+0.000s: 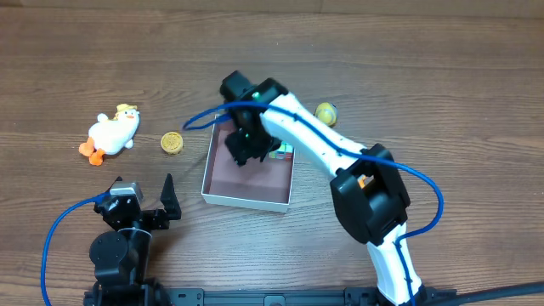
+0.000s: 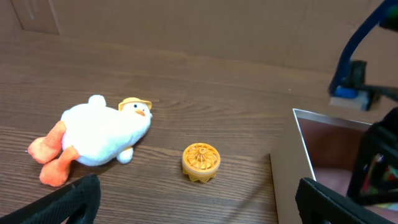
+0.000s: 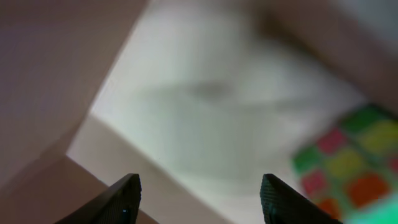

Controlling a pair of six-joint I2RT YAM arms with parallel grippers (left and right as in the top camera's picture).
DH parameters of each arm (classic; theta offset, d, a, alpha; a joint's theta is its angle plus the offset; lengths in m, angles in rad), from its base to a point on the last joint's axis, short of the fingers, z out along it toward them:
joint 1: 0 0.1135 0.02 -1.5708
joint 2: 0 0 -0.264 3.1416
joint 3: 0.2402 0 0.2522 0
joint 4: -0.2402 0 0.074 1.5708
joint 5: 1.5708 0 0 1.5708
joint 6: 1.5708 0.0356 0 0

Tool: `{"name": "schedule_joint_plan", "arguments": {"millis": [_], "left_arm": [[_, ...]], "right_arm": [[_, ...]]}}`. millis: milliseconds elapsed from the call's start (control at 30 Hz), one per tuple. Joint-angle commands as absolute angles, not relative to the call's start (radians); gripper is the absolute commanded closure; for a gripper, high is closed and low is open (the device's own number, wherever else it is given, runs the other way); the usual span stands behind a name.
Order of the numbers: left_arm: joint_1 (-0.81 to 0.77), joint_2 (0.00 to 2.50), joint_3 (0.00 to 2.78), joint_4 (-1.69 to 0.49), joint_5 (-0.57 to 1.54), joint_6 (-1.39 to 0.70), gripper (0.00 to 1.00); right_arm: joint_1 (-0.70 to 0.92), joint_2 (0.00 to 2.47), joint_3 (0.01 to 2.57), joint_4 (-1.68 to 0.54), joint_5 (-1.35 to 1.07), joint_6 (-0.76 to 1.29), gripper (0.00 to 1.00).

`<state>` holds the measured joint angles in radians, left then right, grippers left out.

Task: Pack container

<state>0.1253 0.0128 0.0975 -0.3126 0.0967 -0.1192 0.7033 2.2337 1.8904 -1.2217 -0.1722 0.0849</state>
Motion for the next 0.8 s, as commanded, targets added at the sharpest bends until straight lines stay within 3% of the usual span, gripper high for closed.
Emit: {"name": "schedule_joint_plan", "arguments": {"millis": [0,267,500,767], "left_arm": [[0.131,0.004,0.094,-0.310,0.097,-0.097,0.00],[0.131,0.004,0.094,-0.310,0.097,-0.097,0.00],[0.131,0.004,0.094,-0.310,0.097,-0.097,0.00],[0.131,0.004,0.094,-0.310,0.097,-0.097,0.00]], "right_arm": [[0.699,2.233,2.043,-1.272,-0.149,0.070,0.36],[0.674,2.233,2.389,-1.450,0.083,0.127,0.35],[0.475,2.233,2.396,-1.441,0.171,0.318,0.35],[0.278,2.268,2.358,-1.457,0.075,0.315,0.38]]}}
